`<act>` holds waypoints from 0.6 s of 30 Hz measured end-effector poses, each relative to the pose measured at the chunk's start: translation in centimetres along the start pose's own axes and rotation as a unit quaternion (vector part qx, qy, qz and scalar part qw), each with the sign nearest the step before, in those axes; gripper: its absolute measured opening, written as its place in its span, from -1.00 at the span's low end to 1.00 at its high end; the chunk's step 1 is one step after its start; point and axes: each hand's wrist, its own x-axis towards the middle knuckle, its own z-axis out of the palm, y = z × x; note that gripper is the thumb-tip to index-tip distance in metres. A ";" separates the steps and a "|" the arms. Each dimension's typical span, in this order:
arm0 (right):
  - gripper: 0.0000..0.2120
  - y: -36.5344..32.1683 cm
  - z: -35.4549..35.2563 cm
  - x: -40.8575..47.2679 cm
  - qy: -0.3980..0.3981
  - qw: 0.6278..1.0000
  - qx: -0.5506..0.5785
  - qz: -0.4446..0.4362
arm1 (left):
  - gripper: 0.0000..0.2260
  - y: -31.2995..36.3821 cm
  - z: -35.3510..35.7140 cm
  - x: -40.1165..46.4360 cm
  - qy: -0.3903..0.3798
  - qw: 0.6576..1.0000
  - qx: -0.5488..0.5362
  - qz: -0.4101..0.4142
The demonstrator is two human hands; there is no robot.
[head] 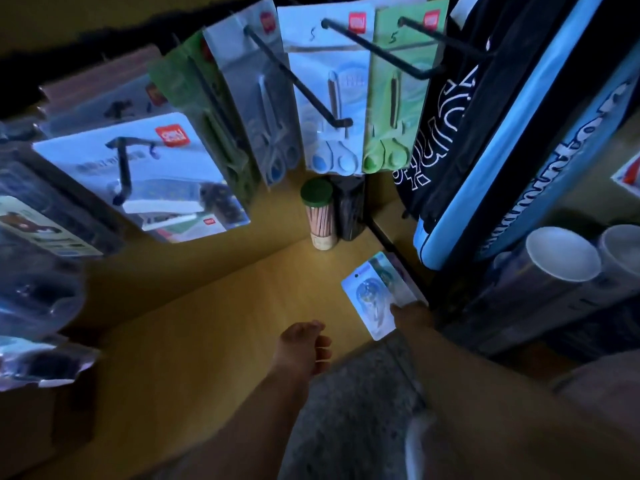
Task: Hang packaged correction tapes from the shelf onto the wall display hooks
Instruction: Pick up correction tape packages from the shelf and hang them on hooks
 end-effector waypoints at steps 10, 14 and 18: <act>-0.82 -0.3 1.1 0.8 -0.014 0.930 0.366 -0.021 | -0.90 -0.5 -0.7 1.6 0.014 0.999 -0.038 -0.024; -0.77 -1.9 1.3 -1.2 -0.025 0.889 0.456 -0.045 | -0.85 -0.3 -1.3 2.8 0.028 0.996 -0.076 -0.036; -0.78 -3.1 1.1 -2.9 -0.118 0.895 0.422 -0.079 | -0.89 -0.1 -1.4 3.4 -0.013 0.990 -0.136 -0.029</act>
